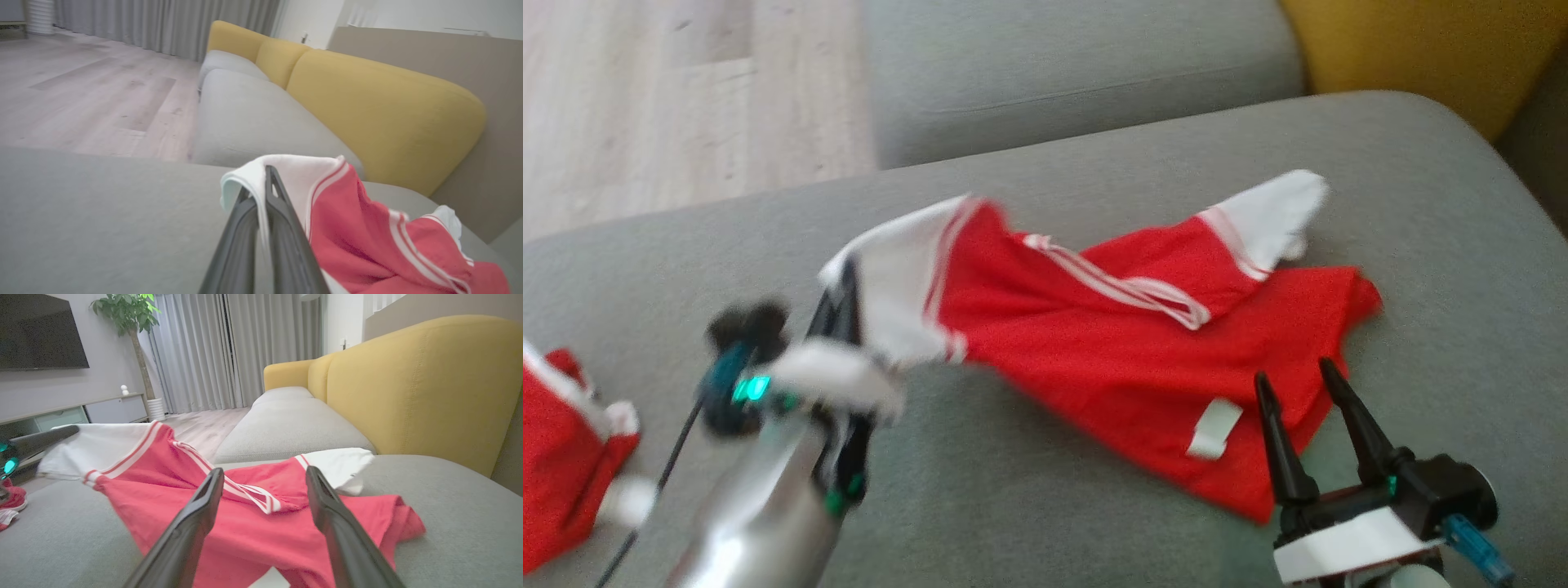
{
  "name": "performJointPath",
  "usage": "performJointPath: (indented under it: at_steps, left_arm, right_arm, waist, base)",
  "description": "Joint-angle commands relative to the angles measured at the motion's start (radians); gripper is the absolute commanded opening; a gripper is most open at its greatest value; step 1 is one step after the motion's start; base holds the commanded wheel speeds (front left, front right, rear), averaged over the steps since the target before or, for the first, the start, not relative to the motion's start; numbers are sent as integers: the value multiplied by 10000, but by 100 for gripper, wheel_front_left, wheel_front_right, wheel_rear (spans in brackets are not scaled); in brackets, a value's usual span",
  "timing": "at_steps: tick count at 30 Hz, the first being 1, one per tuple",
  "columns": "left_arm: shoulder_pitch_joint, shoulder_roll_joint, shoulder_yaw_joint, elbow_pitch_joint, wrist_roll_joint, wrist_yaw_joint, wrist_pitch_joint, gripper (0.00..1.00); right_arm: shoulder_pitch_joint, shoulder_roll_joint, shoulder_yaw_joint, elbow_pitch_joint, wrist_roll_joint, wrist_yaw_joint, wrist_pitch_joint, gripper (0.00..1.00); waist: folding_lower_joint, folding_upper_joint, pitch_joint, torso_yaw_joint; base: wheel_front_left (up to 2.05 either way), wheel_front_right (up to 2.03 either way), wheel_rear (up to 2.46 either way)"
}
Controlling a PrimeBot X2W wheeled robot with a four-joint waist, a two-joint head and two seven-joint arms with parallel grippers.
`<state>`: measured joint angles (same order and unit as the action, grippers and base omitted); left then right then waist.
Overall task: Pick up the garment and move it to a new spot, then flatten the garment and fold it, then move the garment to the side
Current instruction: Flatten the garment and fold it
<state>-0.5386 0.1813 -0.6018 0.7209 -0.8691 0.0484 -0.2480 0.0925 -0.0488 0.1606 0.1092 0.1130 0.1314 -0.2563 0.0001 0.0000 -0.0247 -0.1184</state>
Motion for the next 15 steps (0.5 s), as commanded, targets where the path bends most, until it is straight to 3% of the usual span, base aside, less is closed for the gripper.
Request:
performJointPath:
  at_steps: [1,9,11,15]
  left_arm:
    - [10,297,610,-664,318,66,-134,0]
    - [3039,703,2060,-2233,1875,612,-136,0]
    - [3359,634,2216,-2268,1969,772,-136,100]
    - [3588,708,2256,-2692,2657,1218,-136,100]
  right_arm:
    - [-192,-16,160,-349,-61,-7,-55,100]
    - [-8,-15,46,-361,-121,-7,-55,100]
    - [-26,-15,70,-360,-115,-7,-55,100]
    - [-18,-15,86,-362,-120,-7,-55,100]
  waist:
    - [-1,0,28,272]
    - [-1,0,21,714]
    - [-1,0,8,757]
    - [-1,0,-24,809]
  base:
    - [0,0,0]
    - [0,0,0]
    - [0,0,0]
    - [0,0,0]
